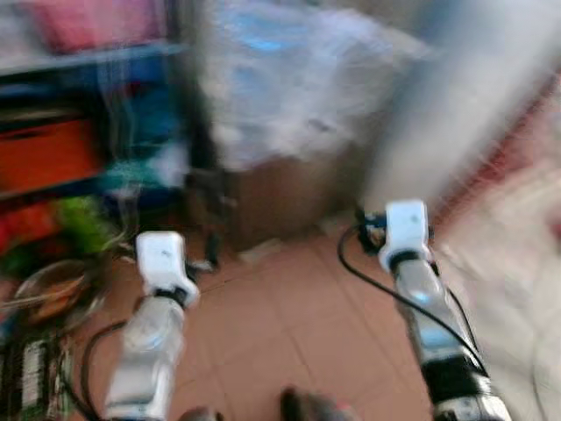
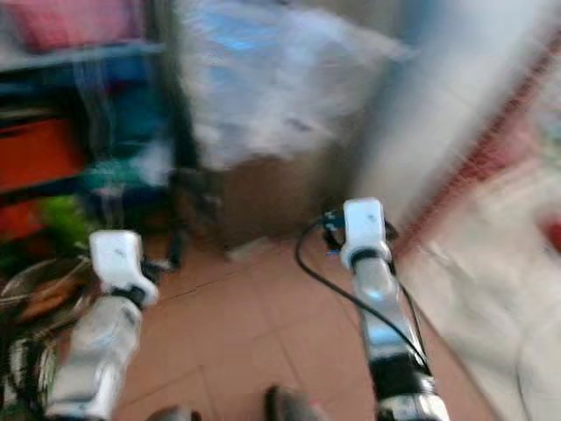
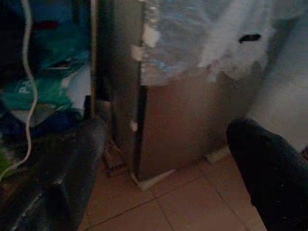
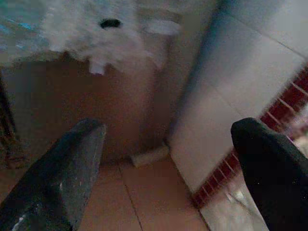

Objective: Restocking fridge

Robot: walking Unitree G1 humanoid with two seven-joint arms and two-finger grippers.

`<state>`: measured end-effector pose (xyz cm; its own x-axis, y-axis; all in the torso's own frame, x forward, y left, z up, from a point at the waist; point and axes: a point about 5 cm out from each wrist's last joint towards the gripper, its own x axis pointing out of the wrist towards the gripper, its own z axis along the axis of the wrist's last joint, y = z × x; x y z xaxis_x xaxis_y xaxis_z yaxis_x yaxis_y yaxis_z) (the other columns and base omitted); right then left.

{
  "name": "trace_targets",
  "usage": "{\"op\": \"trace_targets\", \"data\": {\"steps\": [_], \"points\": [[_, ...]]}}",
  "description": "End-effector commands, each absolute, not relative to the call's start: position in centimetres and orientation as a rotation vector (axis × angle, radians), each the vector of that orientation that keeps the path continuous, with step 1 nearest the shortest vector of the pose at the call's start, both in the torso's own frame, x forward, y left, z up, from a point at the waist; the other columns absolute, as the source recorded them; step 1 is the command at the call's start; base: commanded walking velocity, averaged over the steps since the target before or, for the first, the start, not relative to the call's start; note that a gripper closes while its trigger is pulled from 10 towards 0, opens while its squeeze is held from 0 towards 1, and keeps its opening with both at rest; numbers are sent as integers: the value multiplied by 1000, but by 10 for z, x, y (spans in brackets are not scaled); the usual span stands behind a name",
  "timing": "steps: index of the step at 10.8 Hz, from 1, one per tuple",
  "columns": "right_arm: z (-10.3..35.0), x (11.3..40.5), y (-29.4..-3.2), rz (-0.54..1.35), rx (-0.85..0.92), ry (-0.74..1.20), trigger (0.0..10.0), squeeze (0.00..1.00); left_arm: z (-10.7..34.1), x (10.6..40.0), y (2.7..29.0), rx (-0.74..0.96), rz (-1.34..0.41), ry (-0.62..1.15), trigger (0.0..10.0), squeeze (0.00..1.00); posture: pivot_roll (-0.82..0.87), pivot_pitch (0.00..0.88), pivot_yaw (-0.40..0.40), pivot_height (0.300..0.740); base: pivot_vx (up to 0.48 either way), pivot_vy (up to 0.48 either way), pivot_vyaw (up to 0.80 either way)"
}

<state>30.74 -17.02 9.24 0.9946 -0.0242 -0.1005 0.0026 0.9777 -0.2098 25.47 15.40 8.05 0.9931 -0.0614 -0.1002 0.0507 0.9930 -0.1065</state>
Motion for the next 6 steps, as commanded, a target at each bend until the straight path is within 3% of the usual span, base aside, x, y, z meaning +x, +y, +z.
{"op": "trace_targets", "data": {"steps": [1, 4, 6], "points": [[96, 307, -173, -27, -202, 88, 10000, 278, 79, 255, 154, -105, -43, 115, 10000, 0, 11, 85, -11, 740, 0, 0, -800], [99, 305, -172, -18, -184, 77, 10000, 275, 88, 255, 159, -92, -22, 92, 10000, 0, 10, 130, -9, 740, 0, 0, -800], [95, 299, -171, -13, -174, 91, 10000, 275, 84, 252, 164, -104, -4, 109, 10000, 0, 3, 140, -11, 740, 0, 476, -800]]}}
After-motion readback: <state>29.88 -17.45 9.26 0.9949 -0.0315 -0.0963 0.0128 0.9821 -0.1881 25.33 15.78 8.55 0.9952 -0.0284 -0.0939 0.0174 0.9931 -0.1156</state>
